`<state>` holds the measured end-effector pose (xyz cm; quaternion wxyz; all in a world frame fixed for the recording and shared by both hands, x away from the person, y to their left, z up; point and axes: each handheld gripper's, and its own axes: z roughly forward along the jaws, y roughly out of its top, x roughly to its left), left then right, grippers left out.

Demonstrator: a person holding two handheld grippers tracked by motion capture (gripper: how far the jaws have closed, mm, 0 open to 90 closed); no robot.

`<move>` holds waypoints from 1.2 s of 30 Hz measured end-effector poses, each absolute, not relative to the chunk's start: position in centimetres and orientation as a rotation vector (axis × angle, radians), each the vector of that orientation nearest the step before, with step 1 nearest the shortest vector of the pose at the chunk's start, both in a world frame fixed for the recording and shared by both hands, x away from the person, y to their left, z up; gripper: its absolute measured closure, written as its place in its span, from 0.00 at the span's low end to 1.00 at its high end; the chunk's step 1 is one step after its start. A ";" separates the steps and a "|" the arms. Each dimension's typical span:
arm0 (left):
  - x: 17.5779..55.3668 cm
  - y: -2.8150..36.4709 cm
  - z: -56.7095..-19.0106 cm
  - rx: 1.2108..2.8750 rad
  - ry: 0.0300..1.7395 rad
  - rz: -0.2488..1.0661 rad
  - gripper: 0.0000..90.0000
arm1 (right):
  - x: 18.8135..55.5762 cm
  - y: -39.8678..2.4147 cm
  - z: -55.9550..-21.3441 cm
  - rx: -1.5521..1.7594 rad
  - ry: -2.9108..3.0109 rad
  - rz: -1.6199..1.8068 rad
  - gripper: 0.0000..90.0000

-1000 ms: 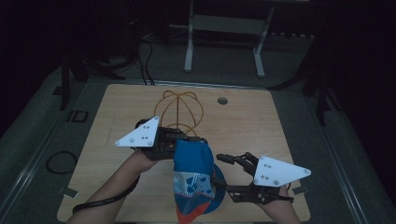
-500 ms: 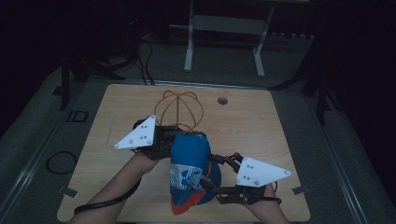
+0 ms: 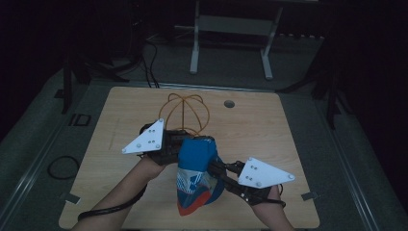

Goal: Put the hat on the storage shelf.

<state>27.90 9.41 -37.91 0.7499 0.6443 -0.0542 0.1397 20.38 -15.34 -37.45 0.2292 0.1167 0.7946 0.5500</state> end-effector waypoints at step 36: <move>27.6 17.6 -40.7 1.536 0.164 0.361 0.32 | 21.5 -21.3 -33.0 0.493 1.938 1.589 1.00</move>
